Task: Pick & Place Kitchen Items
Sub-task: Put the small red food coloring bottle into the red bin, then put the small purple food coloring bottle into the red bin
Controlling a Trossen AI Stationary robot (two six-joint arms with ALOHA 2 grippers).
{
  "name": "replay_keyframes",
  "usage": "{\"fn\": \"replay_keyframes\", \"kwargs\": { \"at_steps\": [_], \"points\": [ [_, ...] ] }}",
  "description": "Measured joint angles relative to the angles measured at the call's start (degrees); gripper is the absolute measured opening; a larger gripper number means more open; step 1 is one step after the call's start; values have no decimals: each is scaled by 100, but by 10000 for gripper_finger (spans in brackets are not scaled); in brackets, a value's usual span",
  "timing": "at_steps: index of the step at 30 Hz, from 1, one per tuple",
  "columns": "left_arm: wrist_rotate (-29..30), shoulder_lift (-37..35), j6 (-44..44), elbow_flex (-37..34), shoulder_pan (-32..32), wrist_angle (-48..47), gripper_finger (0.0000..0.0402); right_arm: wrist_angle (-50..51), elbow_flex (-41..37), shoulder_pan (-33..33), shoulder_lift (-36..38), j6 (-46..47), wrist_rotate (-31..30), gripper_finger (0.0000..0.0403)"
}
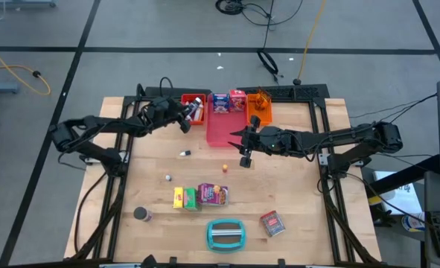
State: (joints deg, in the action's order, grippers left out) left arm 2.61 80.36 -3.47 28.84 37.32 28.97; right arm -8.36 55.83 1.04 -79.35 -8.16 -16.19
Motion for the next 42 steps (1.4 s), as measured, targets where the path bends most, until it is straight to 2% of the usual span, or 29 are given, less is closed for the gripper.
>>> {"fn": "replay_keyframes", "kwargs": {
  "at_steps": [10, 15, 19, 22, 29, 38, 42],
  "points": [
    [90, 0, 114, 0, 0, 9, 162, 0, 0, 0, 0, 0, 0, 139],
    [82, 0, 189, 0, -9, -9, 181, 0, 0, -2, 0, 0, 0, 139],
    [-274, -27, 232, 0, -76, -202, 183, 0, 0, -2, 0, 0, 0, 139],
    [-619, -120, 195, 0, -179, -574, 184, 2, 0, -2, 0, 0, 0, 139],
    [-1295, -753, 266, 0, -576, -2262, 184, 4, 0, -1, 0, -2, 0, 139],
    [-1311, -1984, 227, -77, -1545, -3835, 184, 6, 0, 0, 0, -4, 0, 139],
    [-1311, -2516, 273, -302, -2069, -3987, 184, 6, 0, -1, 0, -2, 0, 139]
  ]
}}
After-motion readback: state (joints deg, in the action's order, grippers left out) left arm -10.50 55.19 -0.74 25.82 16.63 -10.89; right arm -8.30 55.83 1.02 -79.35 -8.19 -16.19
